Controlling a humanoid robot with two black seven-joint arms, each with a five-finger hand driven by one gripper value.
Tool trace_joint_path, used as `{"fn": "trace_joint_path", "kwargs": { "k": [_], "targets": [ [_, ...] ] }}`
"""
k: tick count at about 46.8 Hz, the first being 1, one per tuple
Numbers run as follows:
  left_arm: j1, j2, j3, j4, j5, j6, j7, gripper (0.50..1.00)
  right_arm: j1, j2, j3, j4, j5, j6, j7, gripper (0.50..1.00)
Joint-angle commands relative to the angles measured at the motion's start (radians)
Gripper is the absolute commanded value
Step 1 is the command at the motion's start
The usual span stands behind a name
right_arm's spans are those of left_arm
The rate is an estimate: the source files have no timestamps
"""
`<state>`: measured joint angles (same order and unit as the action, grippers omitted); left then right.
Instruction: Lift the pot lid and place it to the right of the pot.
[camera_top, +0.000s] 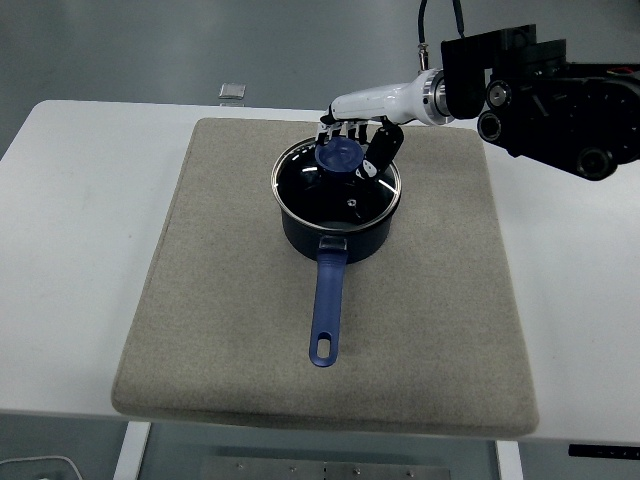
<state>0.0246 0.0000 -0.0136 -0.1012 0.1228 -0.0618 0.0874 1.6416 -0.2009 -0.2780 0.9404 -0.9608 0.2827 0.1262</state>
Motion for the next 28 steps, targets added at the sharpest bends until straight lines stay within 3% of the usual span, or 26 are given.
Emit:
{"fn": "trace_joint_path", "kwargs": {
  "k": [1, 13, 21, 28],
  "targets": [
    [0.000, 0.000, 0.000, 0.000, 0.000, -0.001, 0.000, 1.000, 0.007, 0.000, 0.002, -0.002, 0.002, 0.009, 0.000, 0.582],
    [0.000, 0.000, 0.001, 0.000, 0.000, 0.000, 0.000, 1.000, 0.014, -0.023, -0.001, -0.011, 0.036, 0.043, 0.000, 0.578],
    [0.000, 0.000, 0.000, 0.000, 0.000, 0.000, 0.000, 1.000, 0.030, -0.054, -0.004, -0.012, 0.036, 0.056, 0.000, 0.500],
    [0.000, 0.000, 0.000, 0.000, 0.000, 0.000, 0.000, 1.000, 0.034, -0.074, -0.004, -0.012, 0.036, 0.059, 0.001, 0.500]
  ]
}}
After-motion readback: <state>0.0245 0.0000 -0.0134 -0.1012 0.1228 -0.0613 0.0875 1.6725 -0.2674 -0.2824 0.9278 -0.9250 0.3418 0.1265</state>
